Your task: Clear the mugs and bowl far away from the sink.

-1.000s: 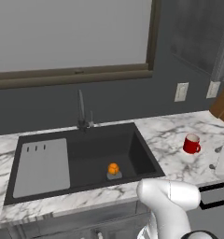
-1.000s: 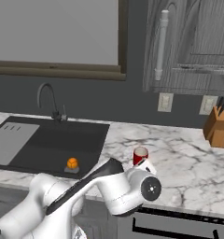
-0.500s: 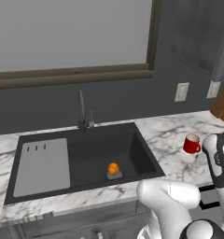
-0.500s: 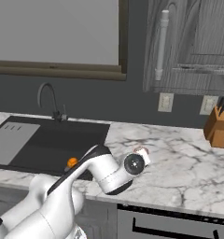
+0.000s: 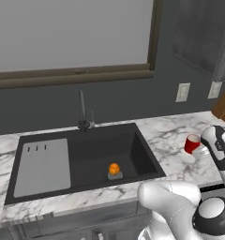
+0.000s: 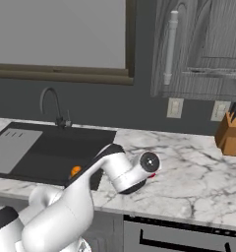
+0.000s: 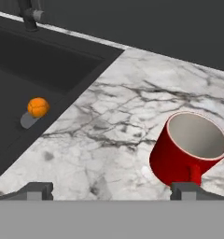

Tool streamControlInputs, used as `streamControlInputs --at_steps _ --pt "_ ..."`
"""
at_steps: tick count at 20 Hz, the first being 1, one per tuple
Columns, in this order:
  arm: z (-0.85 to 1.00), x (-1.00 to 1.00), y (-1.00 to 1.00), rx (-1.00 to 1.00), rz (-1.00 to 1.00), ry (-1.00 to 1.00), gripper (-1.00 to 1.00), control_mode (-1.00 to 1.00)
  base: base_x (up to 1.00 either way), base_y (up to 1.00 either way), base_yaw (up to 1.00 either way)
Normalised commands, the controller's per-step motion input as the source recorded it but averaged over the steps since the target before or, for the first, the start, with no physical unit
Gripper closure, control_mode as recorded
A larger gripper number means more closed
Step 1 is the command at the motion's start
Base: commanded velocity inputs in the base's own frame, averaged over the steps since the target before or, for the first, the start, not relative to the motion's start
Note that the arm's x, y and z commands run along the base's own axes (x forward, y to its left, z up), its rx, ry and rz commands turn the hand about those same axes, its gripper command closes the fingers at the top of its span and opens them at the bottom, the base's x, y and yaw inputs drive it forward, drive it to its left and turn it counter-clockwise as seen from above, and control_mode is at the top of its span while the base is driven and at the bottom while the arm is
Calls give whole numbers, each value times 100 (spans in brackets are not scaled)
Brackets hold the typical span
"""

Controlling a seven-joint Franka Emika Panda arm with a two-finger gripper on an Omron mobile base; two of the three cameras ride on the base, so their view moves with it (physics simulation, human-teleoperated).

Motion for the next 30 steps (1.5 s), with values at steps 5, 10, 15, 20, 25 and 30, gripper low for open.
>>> streamControlInputs --at_steps 5,10,15,20,25,30 --pt "-1 4 -28 21 -3 4 -100 -100 0 0 0" --pt "-22 0 -17 17 0 -2 -100 -100 0 0 0" --pt "-21 0 0 5 0 -4 -100 -100 0 0 0" --pt "-1 5 0 2 0 0 -100 -100 0 0 0" --pt "0 14 0 0 0 2 -100 -100 0 0 0" --pt "0 5 3 0 -2 6 -100 -100 0 0 0"
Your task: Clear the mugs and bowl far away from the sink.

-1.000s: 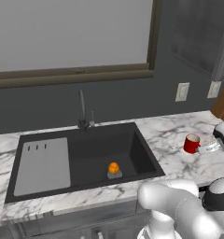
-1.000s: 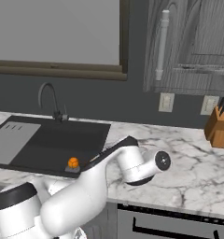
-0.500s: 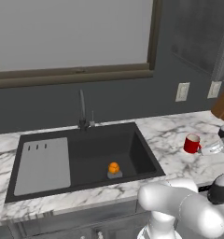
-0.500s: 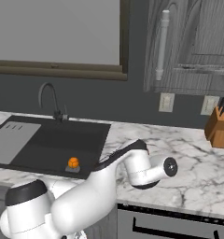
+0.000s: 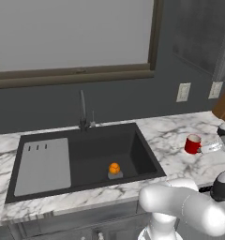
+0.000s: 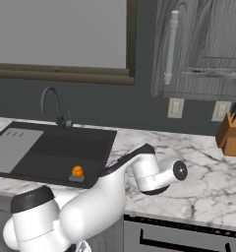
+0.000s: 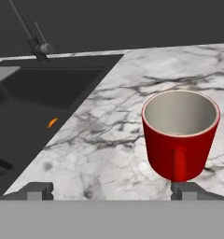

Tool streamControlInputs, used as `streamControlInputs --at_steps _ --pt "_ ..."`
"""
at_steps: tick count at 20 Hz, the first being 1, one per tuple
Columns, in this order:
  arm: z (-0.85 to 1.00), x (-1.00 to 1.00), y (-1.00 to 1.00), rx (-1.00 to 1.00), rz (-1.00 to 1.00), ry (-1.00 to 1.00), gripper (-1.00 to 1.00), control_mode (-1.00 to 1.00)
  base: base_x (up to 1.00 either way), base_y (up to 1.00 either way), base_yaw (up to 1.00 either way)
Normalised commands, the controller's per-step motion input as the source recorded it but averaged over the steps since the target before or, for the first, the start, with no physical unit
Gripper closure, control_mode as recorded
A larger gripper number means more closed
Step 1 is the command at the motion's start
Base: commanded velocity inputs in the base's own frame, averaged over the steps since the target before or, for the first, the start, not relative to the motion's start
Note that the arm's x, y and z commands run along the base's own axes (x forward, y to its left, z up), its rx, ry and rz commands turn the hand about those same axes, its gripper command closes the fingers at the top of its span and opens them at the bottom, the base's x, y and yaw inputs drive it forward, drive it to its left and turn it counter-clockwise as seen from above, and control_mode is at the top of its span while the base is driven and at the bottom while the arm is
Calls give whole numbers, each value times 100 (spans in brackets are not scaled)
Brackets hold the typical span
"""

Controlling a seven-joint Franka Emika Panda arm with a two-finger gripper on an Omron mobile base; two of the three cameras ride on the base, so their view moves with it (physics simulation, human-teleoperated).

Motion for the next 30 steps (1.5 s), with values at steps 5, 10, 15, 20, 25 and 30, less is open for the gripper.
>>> streamControlInputs --at_steps 5,10,15,20,25,30 --pt "0 9 5 0 -4 11 -100 -100 0 0 0" --pt "0 8 7 0 -5 16 -100 -100 0 0 0" --pt "-5 4 8 0 -5 15 -100 -100 0 0 0" --pt "-8 5 1 0 -3 4 -100 -100 0 0 0" --pt "-2 3 0 -1 -2 0 -100 -100 0 0 0" --pt "0 0 -6 -6 0 0 -100 -100 0 0 0"
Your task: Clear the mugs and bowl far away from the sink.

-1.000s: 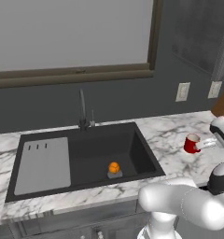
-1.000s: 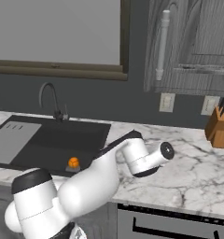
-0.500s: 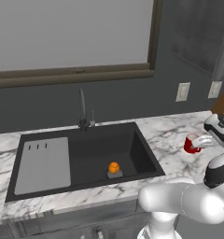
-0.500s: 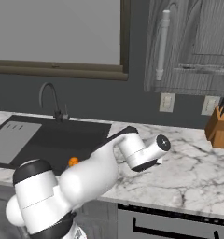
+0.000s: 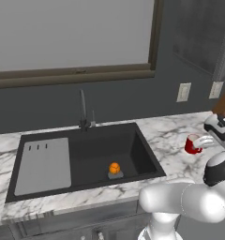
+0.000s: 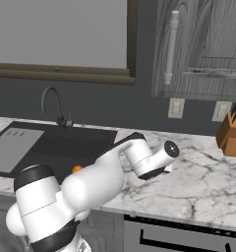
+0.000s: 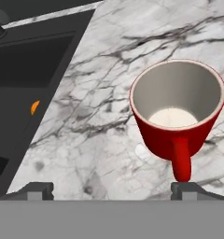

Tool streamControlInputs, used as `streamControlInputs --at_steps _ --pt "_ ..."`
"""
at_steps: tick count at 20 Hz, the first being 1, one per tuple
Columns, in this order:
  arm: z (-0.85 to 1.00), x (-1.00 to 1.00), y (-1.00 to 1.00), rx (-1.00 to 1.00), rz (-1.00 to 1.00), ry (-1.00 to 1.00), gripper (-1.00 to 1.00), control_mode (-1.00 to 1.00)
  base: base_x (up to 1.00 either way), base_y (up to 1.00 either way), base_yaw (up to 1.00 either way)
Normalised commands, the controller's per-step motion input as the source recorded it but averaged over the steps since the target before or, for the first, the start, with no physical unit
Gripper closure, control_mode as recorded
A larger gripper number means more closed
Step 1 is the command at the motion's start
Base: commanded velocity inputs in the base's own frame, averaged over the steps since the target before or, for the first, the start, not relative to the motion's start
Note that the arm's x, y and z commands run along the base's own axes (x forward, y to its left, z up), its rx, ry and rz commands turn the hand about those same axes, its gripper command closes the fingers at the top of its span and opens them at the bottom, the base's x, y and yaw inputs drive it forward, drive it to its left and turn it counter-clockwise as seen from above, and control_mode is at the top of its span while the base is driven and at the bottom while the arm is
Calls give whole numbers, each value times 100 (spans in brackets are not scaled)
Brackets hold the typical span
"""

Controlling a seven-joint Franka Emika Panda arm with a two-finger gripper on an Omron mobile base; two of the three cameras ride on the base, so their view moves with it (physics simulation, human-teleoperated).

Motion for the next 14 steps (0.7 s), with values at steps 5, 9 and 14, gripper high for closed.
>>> streamControlInputs --at_steps 5,9,14 --pt "-2 0 -9 -16 0 0 -100 -100 0 0 0" --pt "-15 0 -11 -19 0 0 -100 -100 0 0 0" --pt "-25 0 -17 -12 0 0 -100 -100 0 0 0"
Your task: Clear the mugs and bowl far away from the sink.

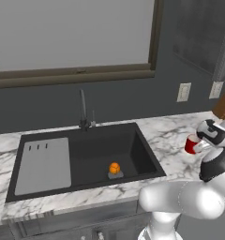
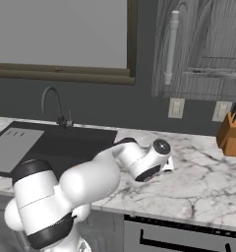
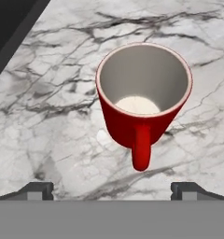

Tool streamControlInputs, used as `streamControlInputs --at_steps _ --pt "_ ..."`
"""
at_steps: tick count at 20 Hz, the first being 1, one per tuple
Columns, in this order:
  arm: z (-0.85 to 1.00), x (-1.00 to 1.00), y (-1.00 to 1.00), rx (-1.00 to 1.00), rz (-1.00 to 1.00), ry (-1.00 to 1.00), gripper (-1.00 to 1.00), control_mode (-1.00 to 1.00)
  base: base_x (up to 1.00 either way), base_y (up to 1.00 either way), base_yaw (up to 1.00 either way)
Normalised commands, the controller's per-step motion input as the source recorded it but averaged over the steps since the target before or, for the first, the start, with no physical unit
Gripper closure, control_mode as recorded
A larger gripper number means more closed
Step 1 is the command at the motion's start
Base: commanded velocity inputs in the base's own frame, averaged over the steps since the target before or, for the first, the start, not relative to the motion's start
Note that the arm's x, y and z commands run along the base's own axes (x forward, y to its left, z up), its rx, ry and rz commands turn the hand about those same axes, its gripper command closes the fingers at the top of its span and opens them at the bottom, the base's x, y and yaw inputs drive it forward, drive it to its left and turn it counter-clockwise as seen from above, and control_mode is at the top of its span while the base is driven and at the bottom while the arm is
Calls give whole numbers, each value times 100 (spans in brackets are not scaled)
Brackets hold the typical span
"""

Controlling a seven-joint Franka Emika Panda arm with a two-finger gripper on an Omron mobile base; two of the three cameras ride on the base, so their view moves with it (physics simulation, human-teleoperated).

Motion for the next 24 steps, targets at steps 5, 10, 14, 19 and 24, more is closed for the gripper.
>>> streamControlInputs --at_steps 5,10,14,19,24 --pt "-13 6 -7 -2 0 1 -100 -100 0 0 0" --pt "0 3 -3 0 0 6 -100 -100 0 0 0" --pt "1 2 -4 2 0 8 -100 -100 0 0 0" --pt "1 0 -11 3 0 9 -100 -100 0 0 0" --pt "0 8 -7 1 0 4 -100 -100 0 0 0"
